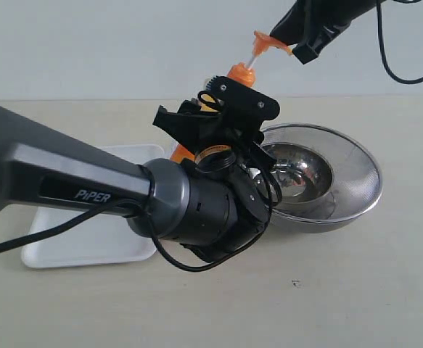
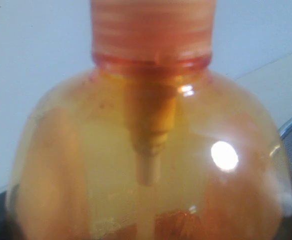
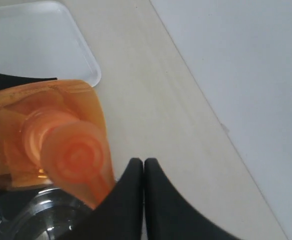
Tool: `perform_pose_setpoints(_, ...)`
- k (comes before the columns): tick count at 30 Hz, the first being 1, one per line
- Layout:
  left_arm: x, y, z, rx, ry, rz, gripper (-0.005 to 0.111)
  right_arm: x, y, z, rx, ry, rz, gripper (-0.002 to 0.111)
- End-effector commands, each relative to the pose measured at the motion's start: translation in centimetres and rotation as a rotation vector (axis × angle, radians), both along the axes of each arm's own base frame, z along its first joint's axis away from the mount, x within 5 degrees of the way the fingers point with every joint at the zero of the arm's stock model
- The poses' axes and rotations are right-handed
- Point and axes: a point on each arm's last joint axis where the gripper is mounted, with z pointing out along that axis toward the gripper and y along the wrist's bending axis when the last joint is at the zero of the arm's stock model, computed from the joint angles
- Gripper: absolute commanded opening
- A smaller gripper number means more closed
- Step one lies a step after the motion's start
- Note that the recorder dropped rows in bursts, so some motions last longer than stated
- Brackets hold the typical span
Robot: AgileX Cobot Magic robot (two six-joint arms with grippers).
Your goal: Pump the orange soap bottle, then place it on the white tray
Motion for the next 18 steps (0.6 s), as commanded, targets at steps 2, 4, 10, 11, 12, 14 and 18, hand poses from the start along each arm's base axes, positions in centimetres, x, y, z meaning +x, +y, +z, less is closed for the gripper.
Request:
perform_pose_setpoints(2,0.09,-0.17,2.00,0.010,-0.100,-0.003,0.005,-0.48,0.11,-0.11,0.000,0.045,0.027,0.000)
perform_pose_setpoints(4,0.09,-0.17,2.00,0.010,-0.100,-0.003,0.005,-0.51,0.12,-0.13,0.004,0.055,0.023,0.000)
perform_pose_setpoints(10,0.09,-0.17,2.00,0.010,-0.100,-0.003,0.005,-0.66,-0.01,0.06,-0.006,0.054,0.018,0.000)
perform_pose_setpoints(11,0.09,-0.17,2.00,0.010,-0.100,-0.003,0.005,-0.75,0.00,0.09,-0.007,0.058,0.022,0.000)
perform_pose_setpoints(12,0.09,-0.17,2.00,0.010,-0.100,-0.003,0.005,-0.87,0.00,0.16,-0.008,0.061,0.027,0.000)
perform_pose_setpoints(14,0.09,-0.17,2.00,0.010,-0.100,-0.003,0.005,-0.92,0.01,0.13,-0.009,0.067,0.032,0.000)
perform_pose_setpoints(18,0.09,-0.17,2.00,0.010,-0.100,-0.003,0.005,-0.94,0.02,0.13,-0.007,0.070,0.031,0.000)
